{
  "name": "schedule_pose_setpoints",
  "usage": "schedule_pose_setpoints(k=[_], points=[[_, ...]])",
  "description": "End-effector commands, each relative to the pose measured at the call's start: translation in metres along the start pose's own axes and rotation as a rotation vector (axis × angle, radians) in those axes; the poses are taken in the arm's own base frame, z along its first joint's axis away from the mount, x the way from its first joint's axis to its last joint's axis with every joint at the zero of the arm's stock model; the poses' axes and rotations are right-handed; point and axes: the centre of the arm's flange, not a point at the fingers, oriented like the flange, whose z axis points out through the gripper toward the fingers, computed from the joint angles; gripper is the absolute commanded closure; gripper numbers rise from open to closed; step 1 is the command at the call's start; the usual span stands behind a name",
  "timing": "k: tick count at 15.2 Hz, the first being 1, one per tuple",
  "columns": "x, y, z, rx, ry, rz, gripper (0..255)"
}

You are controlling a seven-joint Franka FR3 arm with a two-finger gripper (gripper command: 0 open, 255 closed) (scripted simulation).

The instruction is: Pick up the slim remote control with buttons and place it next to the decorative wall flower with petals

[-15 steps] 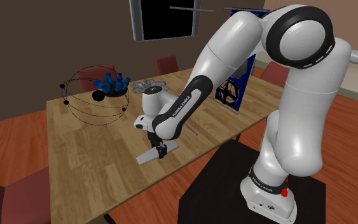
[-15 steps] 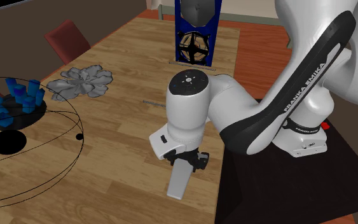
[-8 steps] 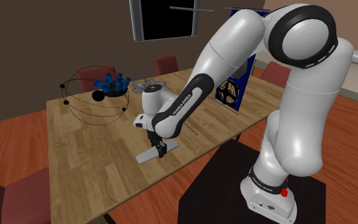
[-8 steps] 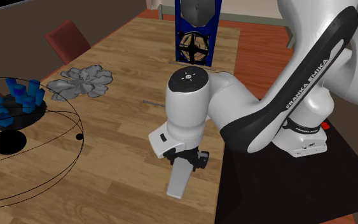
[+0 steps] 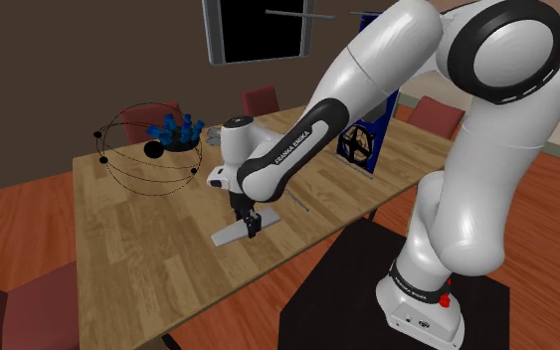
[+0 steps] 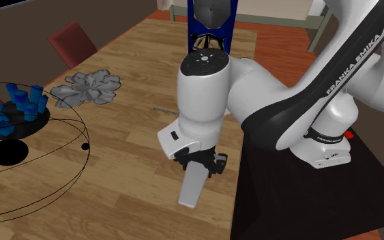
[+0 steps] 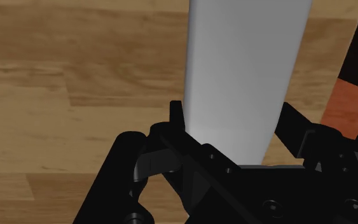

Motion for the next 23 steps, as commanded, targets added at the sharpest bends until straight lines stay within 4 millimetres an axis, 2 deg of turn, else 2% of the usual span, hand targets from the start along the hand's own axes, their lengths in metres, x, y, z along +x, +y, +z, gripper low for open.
schedule_pose_setpoints(k=[1,17,23], points=[[0.0,0.001,-0.01,0.0,0.0,0.0,255],[-0.001,0.002,-0.091,0.0,0.0,0.0,255],[-0.064,0.049,-0.09,0.0,0.0,0.0,255]])
